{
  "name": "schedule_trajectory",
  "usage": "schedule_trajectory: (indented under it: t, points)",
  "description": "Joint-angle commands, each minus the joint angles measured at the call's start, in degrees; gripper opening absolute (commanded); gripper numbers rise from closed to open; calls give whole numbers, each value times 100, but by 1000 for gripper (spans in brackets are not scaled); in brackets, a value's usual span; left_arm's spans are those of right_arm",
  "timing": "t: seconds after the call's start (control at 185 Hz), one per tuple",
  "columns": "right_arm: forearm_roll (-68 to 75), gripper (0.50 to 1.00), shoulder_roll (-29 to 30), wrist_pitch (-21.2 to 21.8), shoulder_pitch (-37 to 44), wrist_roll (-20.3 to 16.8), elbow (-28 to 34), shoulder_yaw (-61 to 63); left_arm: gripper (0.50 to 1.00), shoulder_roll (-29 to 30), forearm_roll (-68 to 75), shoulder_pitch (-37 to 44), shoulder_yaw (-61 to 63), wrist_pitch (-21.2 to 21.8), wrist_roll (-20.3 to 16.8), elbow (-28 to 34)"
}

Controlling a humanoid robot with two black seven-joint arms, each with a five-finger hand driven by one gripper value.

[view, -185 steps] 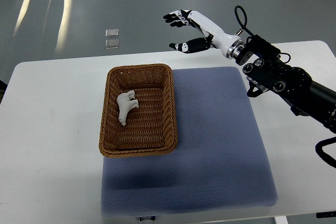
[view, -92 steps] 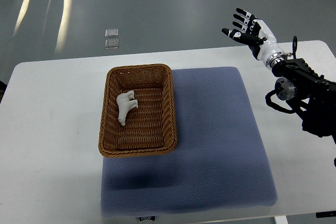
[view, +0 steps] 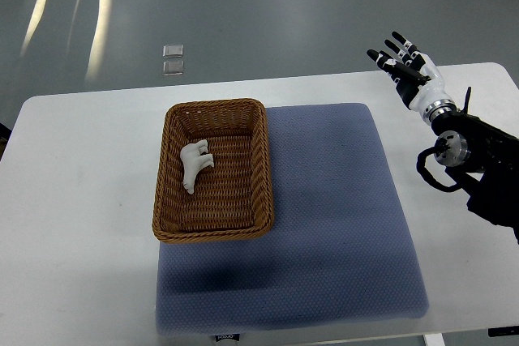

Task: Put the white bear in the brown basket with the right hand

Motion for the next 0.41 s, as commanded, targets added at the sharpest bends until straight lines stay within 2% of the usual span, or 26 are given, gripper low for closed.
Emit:
schedule_trajectory:
  t: [0.0,0.406]
  points:
    - [25,926,28,-3,-18,25,17,-1,1000,0,0,0,0,-1,0,0]
    - [-46,926,37,-21,-80,69,17,-1,1000,0,0,0,0,-1,0,0]
